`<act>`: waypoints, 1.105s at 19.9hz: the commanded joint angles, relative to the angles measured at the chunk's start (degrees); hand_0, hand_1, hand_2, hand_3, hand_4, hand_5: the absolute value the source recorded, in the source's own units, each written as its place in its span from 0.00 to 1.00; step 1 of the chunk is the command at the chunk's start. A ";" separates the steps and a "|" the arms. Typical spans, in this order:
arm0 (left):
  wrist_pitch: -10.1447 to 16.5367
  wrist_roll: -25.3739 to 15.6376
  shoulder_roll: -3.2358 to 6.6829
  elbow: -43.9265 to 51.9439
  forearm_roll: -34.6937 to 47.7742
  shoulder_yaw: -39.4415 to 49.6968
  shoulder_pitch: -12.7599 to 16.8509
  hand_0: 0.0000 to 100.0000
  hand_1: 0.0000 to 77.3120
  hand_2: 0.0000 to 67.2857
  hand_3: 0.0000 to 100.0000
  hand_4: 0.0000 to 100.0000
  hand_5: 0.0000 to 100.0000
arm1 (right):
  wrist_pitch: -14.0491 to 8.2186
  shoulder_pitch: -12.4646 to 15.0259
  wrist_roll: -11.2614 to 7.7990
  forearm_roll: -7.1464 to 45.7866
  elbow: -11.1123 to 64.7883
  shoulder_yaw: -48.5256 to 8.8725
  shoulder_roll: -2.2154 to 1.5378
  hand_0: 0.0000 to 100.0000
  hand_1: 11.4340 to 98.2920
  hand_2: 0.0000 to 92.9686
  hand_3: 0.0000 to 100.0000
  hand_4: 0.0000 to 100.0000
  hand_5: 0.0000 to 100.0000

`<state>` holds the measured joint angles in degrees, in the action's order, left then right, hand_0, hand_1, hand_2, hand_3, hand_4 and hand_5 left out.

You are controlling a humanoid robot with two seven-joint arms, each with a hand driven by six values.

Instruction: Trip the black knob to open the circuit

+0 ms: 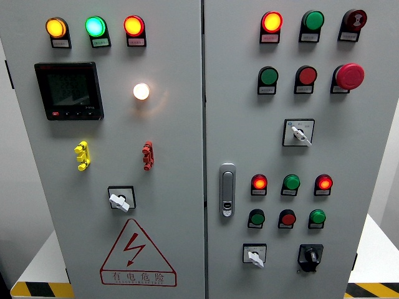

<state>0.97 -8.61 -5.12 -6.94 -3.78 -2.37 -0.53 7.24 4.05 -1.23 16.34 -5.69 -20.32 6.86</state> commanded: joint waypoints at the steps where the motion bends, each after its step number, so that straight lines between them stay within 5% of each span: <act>1: 0.00 0.00 0.02 0.00 0.00 0.00 0.00 0.00 0.04 0.19 0.21 0.07 0.02 | 0.06 0.00 0.00 0.09 0.15 -0.33 0.00 0.70 0.25 0.09 0.16 0.11 0.12; 6: 0.00 0.00 0.02 0.00 0.00 0.00 0.00 0.00 0.04 0.19 0.21 0.07 0.02 | 0.14 -0.09 0.17 1.66 0.15 -2.95 -0.09 0.70 0.25 0.09 0.15 0.10 0.11; 12: 0.00 0.00 0.02 0.00 0.00 0.00 0.00 0.00 0.04 0.19 0.21 0.07 0.02 | 0.76 -0.53 2.37 21.95 -0.11 -22.09 0.00 0.70 0.25 0.08 0.15 0.10 0.11; 15: 0.00 0.00 -0.07 0.00 0.00 0.00 0.00 0.00 0.04 0.19 0.21 0.07 0.02 | 4.35 -0.79 4.12 36.97 -0.37 -37.73 0.00 0.69 0.25 0.08 0.15 0.10 0.11; 16: 0.00 0.00 0.02 0.00 0.00 0.00 0.00 0.00 0.04 0.19 0.21 0.07 0.02 | 4.88 -1.06 4.48 38.83 -0.29 -39.25 -0.35 0.69 0.25 0.08 0.15 0.10 0.11; 17: 0.00 0.00 0.02 0.00 0.00 0.00 0.00 0.00 0.04 0.19 0.21 0.07 0.02 | 5.06 -2.02 4.48 38.24 -0.63 -38.22 -0.79 0.69 0.25 0.08 0.15 0.10 0.11; 18: 0.00 0.00 -0.07 0.00 0.00 0.00 0.00 0.00 0.04 0.19 0.21 0.07 0.02 | 4.98 -3.85 4.39 36.59 -2.55 -37.25 -0.18 0.69 0.25 0.08 0.15 0.10 0.11; 22: 0.00 0.00 0.02 0.00 0.00 0.00 0.00 0.00 0.04 0.19 0.21 0.07 0.02 | 7.34 -5.19 4.22 36.48 -5.21 -41.26 -0.18 0.69 0.25 0.08 0.15 0.10 0.11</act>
<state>0.97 -8.61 -5.11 -6.94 -3.78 -2.37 -0.53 13.19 -0.59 3.11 52.57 -10.27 -59.23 6.65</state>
